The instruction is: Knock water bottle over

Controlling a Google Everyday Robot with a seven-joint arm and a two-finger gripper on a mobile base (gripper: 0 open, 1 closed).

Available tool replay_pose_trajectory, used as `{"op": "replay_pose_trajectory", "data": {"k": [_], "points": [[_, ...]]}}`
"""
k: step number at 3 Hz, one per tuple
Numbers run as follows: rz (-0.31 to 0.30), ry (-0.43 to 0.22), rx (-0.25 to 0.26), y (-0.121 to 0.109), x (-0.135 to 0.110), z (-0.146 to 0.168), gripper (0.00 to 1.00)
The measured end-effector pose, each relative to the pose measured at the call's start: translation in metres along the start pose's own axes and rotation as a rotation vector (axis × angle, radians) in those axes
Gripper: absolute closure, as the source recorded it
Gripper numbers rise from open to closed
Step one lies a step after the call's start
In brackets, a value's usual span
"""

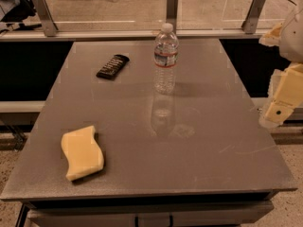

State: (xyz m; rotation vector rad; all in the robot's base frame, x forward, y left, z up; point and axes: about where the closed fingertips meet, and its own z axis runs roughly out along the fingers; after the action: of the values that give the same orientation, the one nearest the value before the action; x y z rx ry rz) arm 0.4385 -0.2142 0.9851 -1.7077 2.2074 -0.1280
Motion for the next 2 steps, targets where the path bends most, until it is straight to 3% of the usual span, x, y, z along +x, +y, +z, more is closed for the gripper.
{"op": "replay_pose_trajectory", "data": {"k": [2], "points": [[0.006,-0.039,0.011,-0.0071,-0.0054,0.0045,0.00]]}}
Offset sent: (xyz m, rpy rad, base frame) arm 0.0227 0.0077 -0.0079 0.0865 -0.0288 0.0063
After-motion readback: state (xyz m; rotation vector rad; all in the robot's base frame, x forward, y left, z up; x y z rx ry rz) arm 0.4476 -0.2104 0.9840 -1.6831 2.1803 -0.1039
